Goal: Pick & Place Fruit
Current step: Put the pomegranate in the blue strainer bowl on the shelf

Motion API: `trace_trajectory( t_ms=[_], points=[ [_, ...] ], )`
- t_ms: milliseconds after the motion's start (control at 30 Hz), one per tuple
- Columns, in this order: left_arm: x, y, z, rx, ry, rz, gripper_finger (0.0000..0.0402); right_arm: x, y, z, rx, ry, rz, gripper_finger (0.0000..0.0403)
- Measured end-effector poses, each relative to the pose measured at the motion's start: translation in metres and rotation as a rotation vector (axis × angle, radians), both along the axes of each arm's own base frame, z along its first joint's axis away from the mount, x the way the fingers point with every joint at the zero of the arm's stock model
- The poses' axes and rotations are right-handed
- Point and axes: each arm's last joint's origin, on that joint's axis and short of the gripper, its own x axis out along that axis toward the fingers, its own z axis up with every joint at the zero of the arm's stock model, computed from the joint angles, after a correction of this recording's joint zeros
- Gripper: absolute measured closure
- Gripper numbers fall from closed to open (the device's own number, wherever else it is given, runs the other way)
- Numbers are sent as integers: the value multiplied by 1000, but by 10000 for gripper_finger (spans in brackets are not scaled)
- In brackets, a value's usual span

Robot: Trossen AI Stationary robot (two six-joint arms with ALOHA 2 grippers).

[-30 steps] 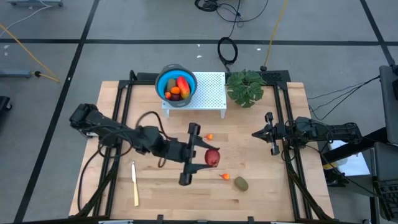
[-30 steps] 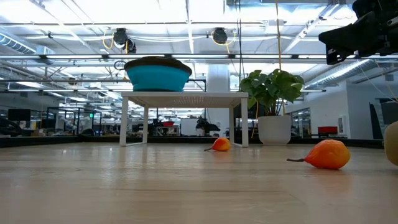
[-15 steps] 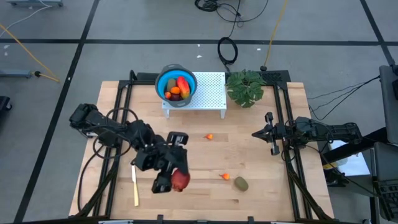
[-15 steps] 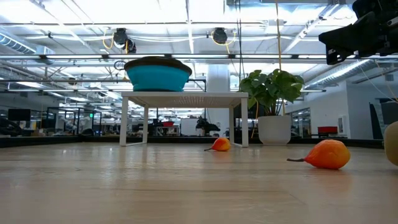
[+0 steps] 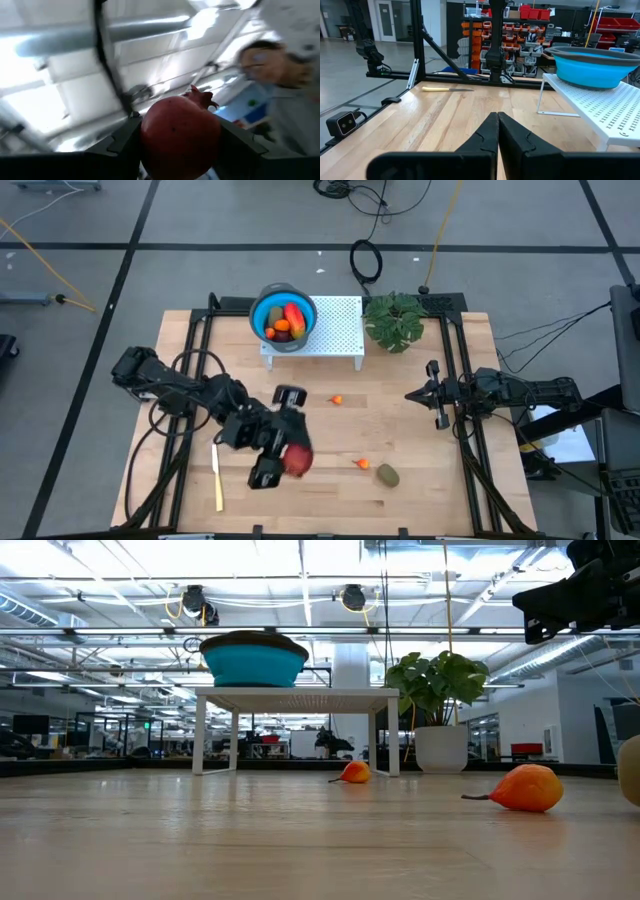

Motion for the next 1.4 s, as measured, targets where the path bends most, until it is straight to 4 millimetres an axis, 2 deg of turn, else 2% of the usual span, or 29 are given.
trace_trajectory(
  t_ms=[133,367,533,667,833,933,1100,1267,1400],
  points=[
    [4,6,1,-238,124,91,195,0,0,0,0,0,0,403],
    [7,19,0,-800,304,187,195,0,0,0,0,1,-2,403],
    [8,26,-3,-1167,341,171,195,0,0,0,0,1,-3,403],
    [8,29,-5,-1331,342,167,195,0,0,0,0,2,-3,403],
    [8,29,-6,-1350,342,175,195,0,0,0,0,1,-3,403],
    [10,29,-9,-1290,369,256,195,0,0,0,0,1,-3,403],
    [16,28,-21,-1091,455,583,195,0,0,0,0,2,-3,403],
    [21,34,-37,-972,540,936,195,0,0,-1,0,5,-3,403],
    [24,43,-44,-850,581,1116,195,0,0,-1,0,6,-3,403]
  ],
)
